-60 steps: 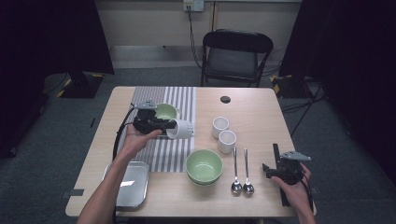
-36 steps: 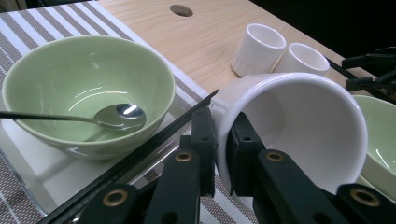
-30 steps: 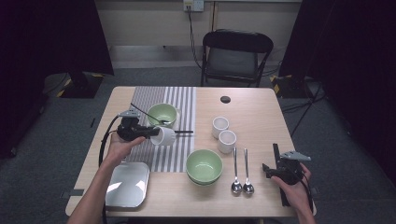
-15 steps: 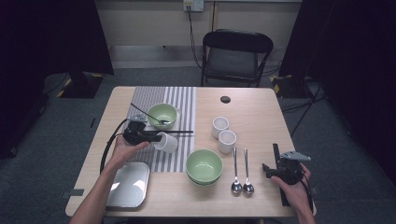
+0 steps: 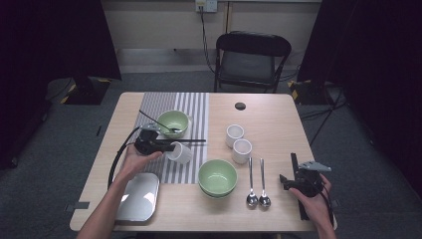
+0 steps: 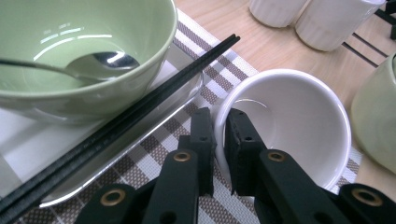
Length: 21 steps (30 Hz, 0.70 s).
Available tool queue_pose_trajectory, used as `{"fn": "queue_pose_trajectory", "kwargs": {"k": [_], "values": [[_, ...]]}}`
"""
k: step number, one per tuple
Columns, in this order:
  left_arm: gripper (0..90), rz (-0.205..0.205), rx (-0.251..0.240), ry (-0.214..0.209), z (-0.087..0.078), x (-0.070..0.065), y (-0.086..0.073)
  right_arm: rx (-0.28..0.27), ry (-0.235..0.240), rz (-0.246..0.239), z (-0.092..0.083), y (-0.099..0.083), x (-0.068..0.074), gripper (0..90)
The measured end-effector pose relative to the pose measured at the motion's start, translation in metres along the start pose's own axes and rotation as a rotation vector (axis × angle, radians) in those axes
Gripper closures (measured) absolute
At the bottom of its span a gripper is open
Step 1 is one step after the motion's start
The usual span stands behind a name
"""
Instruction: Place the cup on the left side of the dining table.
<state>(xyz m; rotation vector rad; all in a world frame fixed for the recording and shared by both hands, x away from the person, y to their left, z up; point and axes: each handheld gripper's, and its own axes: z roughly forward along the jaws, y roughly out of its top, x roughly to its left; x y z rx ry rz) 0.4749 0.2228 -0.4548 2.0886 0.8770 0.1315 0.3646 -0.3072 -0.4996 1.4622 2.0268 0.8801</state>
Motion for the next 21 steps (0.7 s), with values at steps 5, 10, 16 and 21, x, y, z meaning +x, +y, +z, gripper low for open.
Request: {"fn": "queue_pose_trajectory", "kwargs": {"k": [5,10,16,21], "values": [[81.0,-0.008,-0.021,0.007,0.004,-0.003,0.003,-0.001,0.004,-0.001,0.000,0.000,0.000,14.9],[78.5,-0.014,-0.045,0.001,0.007,-0.007,0.007,-0.001,0.003,-0.001,0.000,0.000,0.000,14.8],[77.7,0.000,-0.054,0.022,0.011,-0.012,0.009,0.000,0.005,-0.003,0.000,0.000,0.000,14.8],[76.5,0.014,-0.063,0.026,0.016,-0.014,0.011,0.001,0.005,-0.003,0.001,0.000,0.000,14.8]]}}
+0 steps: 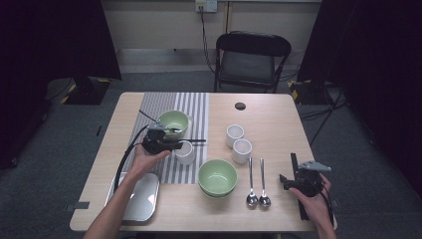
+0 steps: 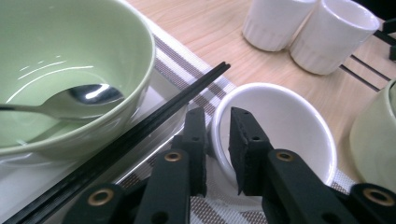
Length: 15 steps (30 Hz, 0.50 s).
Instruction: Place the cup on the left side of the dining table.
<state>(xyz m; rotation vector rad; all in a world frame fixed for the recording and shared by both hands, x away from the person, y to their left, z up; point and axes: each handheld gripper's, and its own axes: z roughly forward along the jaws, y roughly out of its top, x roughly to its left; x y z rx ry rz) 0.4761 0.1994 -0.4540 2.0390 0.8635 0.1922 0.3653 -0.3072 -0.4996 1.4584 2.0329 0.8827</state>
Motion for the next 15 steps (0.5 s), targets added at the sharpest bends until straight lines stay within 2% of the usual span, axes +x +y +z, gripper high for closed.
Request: {"fn": "queue_pose_trajectory", "kwargs": {"k": [8,12,15], "values": [[72.5,-0.001,0.004,-0.009,0.0023,-0.0021,0.0017,0.000,0.002,0.000,0.0002,0.0001,-0.0001,14.9],[70.4,-0.027,-0.002,-0.028,0.0037,0.0001,0.0009,0.000,0.002,0.000,0.0002,0.0001,-0.0001,14.9],[67.1,-0.017,0.001,-0.024,0.0034,-0.0004,0.0017,0.000,0.002,0.000,0.0002,0.0001,-0.0001,14.9]]}}
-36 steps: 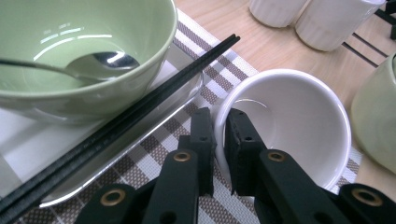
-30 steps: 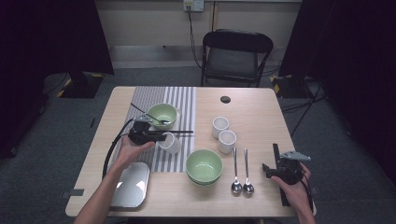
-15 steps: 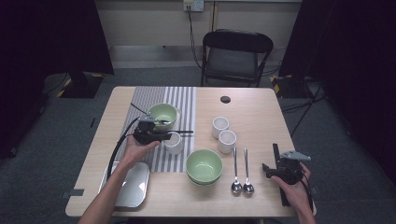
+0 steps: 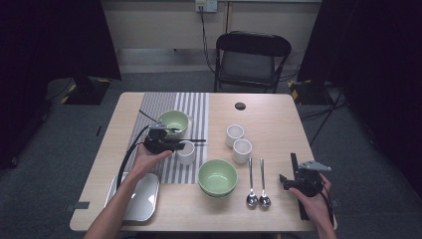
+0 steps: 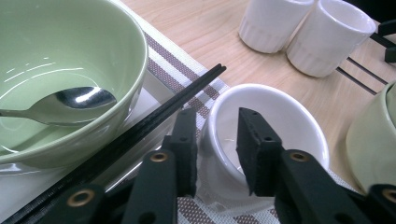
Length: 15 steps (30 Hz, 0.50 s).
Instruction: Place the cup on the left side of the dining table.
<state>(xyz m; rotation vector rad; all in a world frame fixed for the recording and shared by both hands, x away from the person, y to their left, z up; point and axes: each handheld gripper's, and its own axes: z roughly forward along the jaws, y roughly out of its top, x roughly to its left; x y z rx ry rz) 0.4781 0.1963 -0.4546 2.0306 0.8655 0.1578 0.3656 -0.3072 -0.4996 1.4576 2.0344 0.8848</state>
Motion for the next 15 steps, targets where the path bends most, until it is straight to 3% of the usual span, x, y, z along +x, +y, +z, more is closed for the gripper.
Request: {"fn": "queue_pose_trajectory", "kwargs": {"k": [2,3,5,10,15], "values": [[64.2,-0.001,0.007,-0.001,-0.001,0.000,0.000,0.000,0.000,0.000,0.000,0.000,0.000,14.8],[63.9,0.005,0.011,-0.021,-0.001,0.000,0.000,0.000,0.000,-0.001,0.000,0.000,0.000,14.9],[59.1,0.007,0.017,-0.011,-0.002,-0.002,0.000,0.000,0.000,0.000,0.000,0.000,0.000,14.9],[49.8,-0.007,-0.018,-0.011,-0.011,-0.001,0.003,0.000,0.000,0.000,0.000,0.000,0.000,14.8],[42.2,0.009,-0.029,-0.009,-0.016,0.000,0.003,-0.001,0.000,-0.001,0.000,0.000,0.000,14.9]]}}
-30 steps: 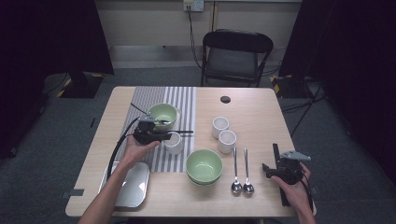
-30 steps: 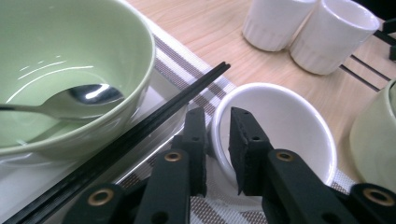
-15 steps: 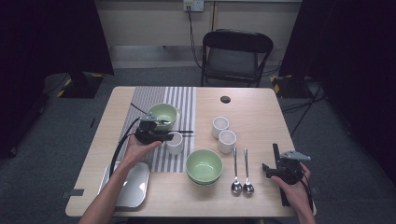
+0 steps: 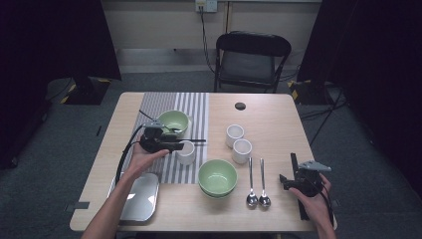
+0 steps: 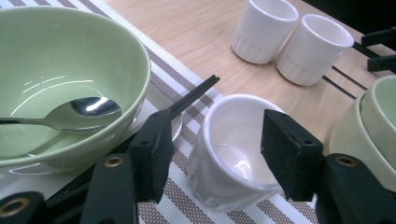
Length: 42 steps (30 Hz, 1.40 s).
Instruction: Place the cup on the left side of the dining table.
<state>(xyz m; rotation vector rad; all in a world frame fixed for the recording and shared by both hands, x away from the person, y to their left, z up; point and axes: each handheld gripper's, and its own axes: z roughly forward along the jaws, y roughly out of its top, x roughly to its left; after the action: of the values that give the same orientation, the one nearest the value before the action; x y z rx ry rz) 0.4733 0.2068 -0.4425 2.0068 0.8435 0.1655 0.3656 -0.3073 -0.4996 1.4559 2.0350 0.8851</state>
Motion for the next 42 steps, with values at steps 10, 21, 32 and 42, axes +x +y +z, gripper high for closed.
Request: {"fn": "queue_pose_trajectory", "kwargs": {"k": [10,21,32,42], "values": [[32.3,-0.014,-0.054,0.029,-0.022,-0.003,0.004,0.000,0.000,0.000,0.000,0.000,0.000,14.9],[22.1,0.031,-0.102,0.098,-0.053,-0.007,0.004,-0.002,-0.008,0.006,0.000,-0.001,0.001,14.9],[16.3,0.020,-0.106,0.202,-0.078,-0.001,-0.005,-0.001,-0.004,0.003,0.000,0.000,0.001,14.8],[15.9,0.008,-0.095,0.252,-0.108,0.012,-0.019,-0.001,-0.005,0.004,0.000,0.000,0.001,14.9]]}}
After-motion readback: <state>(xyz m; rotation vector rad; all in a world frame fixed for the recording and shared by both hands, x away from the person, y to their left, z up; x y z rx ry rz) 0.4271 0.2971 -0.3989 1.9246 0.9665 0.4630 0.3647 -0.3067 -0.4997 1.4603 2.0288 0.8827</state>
